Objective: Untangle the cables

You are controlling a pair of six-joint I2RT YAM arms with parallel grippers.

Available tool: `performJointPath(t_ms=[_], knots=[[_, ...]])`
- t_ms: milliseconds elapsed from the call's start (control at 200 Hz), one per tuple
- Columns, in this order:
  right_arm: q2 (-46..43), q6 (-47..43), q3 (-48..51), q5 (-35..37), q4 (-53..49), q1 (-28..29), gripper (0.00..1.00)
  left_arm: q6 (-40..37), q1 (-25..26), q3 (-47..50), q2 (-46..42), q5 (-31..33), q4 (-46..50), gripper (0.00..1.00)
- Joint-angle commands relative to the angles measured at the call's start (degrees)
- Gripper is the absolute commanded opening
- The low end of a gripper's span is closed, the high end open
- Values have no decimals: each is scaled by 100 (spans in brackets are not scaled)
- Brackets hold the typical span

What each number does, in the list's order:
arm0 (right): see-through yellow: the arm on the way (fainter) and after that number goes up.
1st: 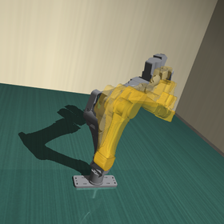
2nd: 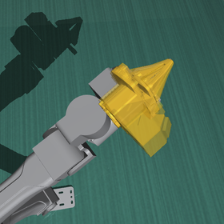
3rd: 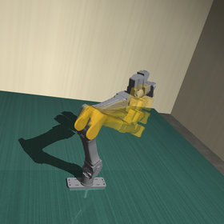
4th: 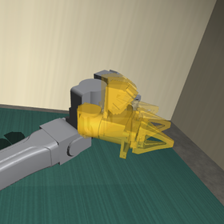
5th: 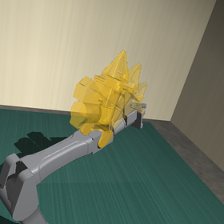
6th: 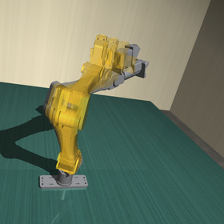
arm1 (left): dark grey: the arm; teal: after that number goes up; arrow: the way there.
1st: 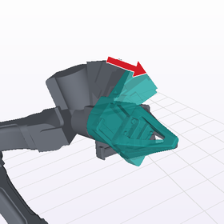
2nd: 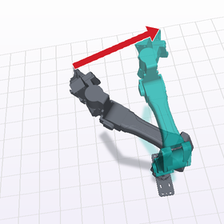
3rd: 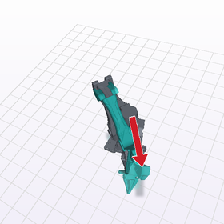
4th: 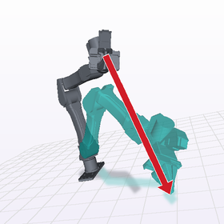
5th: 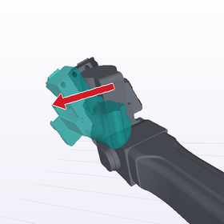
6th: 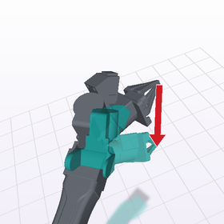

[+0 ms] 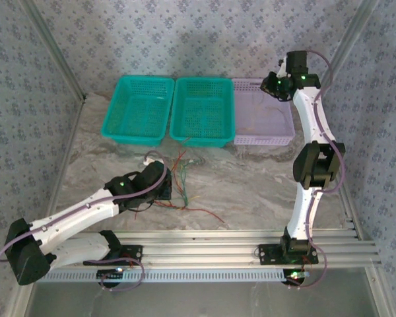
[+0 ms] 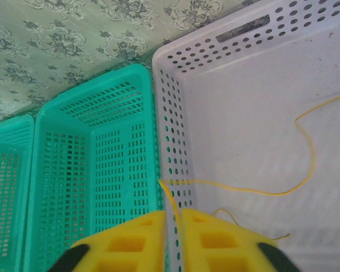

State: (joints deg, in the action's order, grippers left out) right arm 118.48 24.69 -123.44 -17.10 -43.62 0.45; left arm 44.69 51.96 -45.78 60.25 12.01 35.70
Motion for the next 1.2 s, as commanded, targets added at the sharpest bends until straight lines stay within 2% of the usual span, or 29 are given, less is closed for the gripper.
performJointPath(t_ms=[0,125,180,250,365,435,505,660,844,1029,1194], knots=[[59,48,-109,192,-374,-42,19,92,85,-291,-5,90,-174,0],[668,21,-842,193,-1116,-54,17,95,125,-328,-15,116,-118,0],[656,-255,-946,278,-1217,-22,17,95,147,-353,-31,158,-82,0],[356,-292,-713,364,-1024,79,23,99,166,-362,-78,181,-53,0],[-454,-83,-132,389,-453,224,40,127,181,-335,-119,167,-68,0],[-979,-86,216,253,-221,347,46,141,186,-313,-110,167,-103,0],[-1516,-36,718,59,31,474,51,167,190,-275,-114,165,-175,0],[-3014,306,2667,-672,1144,904,59,300,185,-182,-242,260,-449,0],[-4453,458,4847,-1127,1868,1941,63,471,186,-60,-530,412,-869,0],[-5175,793,6652,-1374,2655,2980,66,556,182,51,-687,359,-1193,0],[-5241,895,7315,-1135,3033,3654,68,640,189,128,-713,301,-1369,0]])
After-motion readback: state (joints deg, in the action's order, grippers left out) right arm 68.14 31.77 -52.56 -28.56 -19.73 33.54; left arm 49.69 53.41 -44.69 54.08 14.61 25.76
